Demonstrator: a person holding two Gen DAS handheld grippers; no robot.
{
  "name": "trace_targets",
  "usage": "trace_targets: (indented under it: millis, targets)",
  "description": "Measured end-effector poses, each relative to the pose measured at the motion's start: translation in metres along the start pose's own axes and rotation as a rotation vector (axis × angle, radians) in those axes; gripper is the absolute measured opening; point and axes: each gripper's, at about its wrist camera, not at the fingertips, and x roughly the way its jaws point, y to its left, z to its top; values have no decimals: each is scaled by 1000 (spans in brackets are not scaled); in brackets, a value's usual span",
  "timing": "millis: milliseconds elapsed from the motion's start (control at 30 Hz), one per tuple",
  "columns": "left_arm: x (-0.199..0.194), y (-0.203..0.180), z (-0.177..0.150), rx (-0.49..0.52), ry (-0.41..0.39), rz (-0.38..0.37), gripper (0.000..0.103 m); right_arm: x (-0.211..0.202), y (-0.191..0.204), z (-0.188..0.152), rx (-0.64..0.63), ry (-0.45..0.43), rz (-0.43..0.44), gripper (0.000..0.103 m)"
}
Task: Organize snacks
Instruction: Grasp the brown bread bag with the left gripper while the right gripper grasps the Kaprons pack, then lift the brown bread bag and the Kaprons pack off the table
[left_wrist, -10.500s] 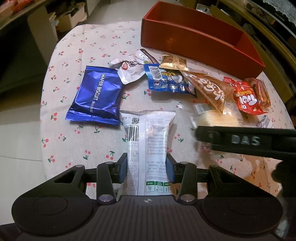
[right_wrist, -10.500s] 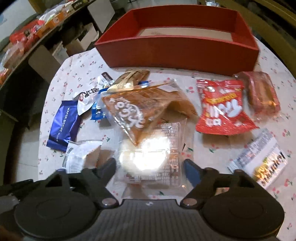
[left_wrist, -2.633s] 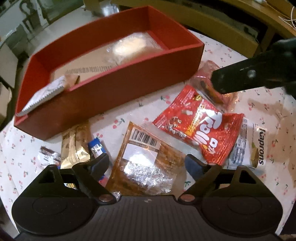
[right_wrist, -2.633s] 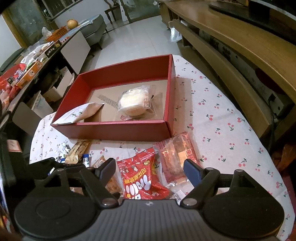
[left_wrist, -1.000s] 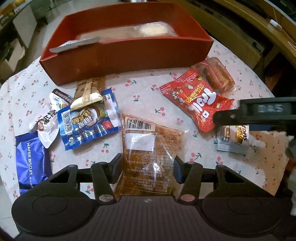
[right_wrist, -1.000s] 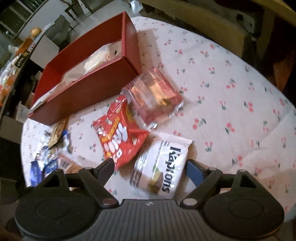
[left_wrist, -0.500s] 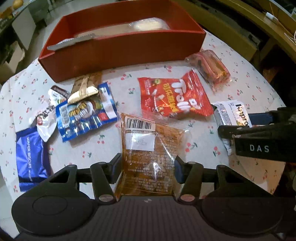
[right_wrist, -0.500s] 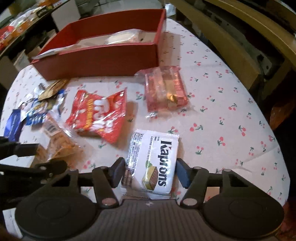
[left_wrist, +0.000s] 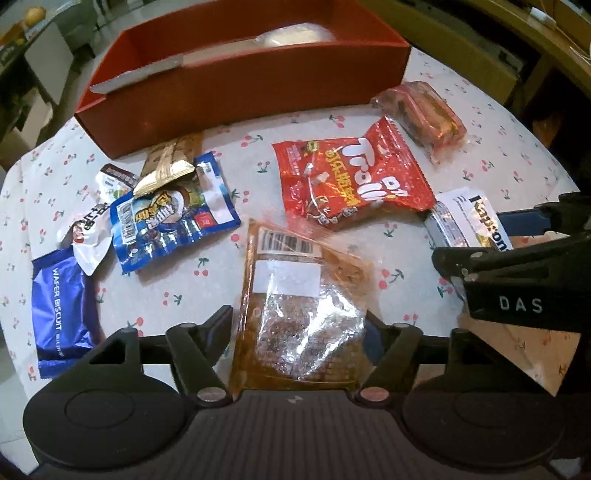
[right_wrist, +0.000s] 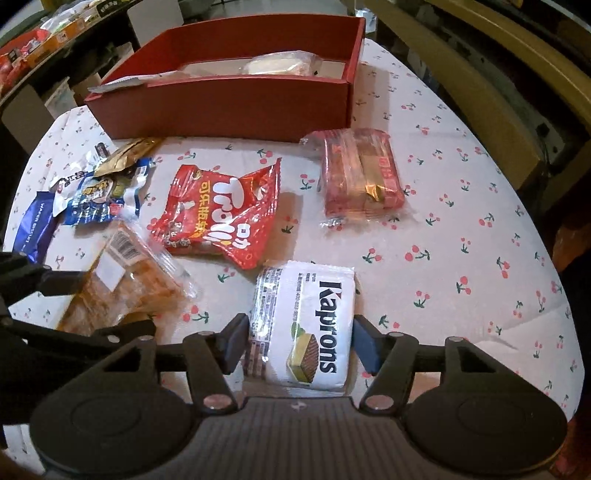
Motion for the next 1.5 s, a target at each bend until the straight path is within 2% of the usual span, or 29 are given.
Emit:
trace_targets:
  millis: [67,167,233,300,767,1167,1200,1233,1300,1400,1500]
  targets:
    - [2,3,0,-19,6,2,82,1,1,1,-6,5,8,74]
    - [2,3,0,-26,7,5,82,3,2,3,-13,11,7,75]
    - [0,4,0,-35,4,-10,70,2,4,2,-27,7,-6,65]
    - [-4,2,0,-33,-3,1,65,0,3,1,-31,4,-3,65]
    - [-25,9,-1,-97,-51,-31,55,-32,4,2,3,-81,66,64]
    - [-29,10,0,-98,-61,-39,51,-35,3,0,17,-87,81,64]
    - [-30,9,0,-98,-66,-40,47,-37,4,-1,18,-92,83,64]
    - [-32,9,0,-99,-69,-53,35,-39,4,-1,19,-97,87,64]
    - [-35,10,-1,-114,-70,-71,35,-43,4,-3,23,-106,97,64]
    - [-34,8,-2,-114,-62,-50,36,-42,4,-4,27,-103,90,64]
    - [-29,7,-3,-115,-57,-41,47,-39,1,-5,29,-89,81,64]
